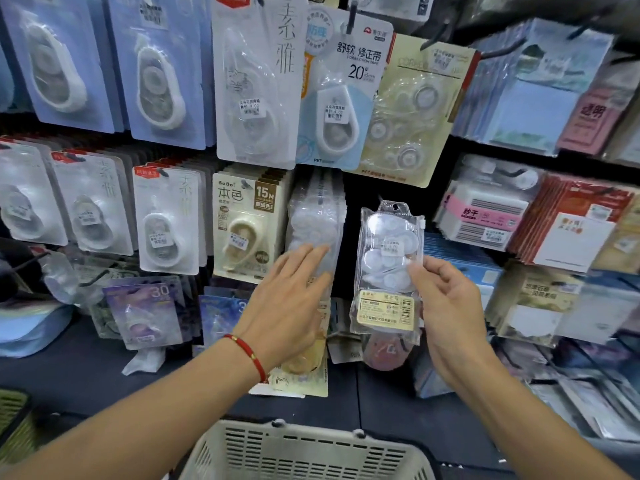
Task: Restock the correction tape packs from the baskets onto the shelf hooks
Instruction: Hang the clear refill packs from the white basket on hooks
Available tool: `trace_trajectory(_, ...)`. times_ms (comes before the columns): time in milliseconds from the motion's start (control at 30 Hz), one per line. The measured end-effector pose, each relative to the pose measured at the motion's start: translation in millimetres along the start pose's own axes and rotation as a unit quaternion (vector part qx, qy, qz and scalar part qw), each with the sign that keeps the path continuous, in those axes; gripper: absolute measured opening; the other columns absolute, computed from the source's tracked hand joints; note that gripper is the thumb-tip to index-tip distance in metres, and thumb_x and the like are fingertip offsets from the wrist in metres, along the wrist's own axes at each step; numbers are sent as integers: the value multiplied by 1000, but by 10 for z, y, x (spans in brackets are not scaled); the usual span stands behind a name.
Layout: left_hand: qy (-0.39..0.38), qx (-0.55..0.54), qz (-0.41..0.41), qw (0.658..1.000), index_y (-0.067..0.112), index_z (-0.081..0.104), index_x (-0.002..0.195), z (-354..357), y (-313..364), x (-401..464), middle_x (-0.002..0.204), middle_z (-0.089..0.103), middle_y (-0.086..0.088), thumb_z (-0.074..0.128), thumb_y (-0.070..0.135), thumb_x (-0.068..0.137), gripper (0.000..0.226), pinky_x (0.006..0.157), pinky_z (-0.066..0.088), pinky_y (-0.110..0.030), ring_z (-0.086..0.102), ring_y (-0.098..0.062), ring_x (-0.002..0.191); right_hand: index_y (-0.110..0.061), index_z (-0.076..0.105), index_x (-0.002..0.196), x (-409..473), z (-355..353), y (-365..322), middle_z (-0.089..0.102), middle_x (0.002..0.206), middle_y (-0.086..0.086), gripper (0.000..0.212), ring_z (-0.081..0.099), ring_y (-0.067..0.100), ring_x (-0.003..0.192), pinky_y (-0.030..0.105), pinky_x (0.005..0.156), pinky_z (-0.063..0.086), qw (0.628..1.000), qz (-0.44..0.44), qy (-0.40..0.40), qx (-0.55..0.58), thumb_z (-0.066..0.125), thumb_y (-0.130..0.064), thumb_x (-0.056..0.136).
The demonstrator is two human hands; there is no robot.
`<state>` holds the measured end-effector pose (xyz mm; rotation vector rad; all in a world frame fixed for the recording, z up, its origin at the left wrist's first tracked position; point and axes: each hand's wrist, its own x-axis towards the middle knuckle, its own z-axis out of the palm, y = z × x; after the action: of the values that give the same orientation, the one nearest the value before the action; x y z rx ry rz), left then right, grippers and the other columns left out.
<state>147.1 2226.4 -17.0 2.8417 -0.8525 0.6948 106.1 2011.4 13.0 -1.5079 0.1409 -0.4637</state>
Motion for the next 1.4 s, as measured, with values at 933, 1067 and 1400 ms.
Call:
trace_trajectory(933, -267, -145, 64, 951, 17, 67, 127, 633, 97, -1118, 132, 62, -5, 60, 14, 91, 37, 107, 43, -43, 53, -28, 128, -18, 68, 125, -372, -167, 1276, 72, 115, 0, 27, 66, 22, 107, 30, 87, 47, 676, 35, -445, -586, 62, -28, 101)
trace_trajectory(1067, -406, -156, 21, 900, 25, 67, 133, 1218, 290, -1744, 141, 62, 0, 57, 13, 96, 40, 112, 41, -37, 52, -22, 134, -16, 58, 143, -877, -377, 2288, 60, 146, 10, 44, 58, 31, 130, 29, 93, 45, 609, 152, -488, -607, 63, -31, 102)
trace_trajectory(1400, -561, -187, -79, 802, 29, 61, 138, 1873, 613, -2422, 147, 56, -4, 57, 17, 99, 41, 109, 44, -34, 52, -23, 135, -24, 7, 169, -1896, -1027, 3329, 28, 170, 12, 89, 39, 36, 149, 46, 122, 35, 660, 130, -442, -594, 65, -20, 101)
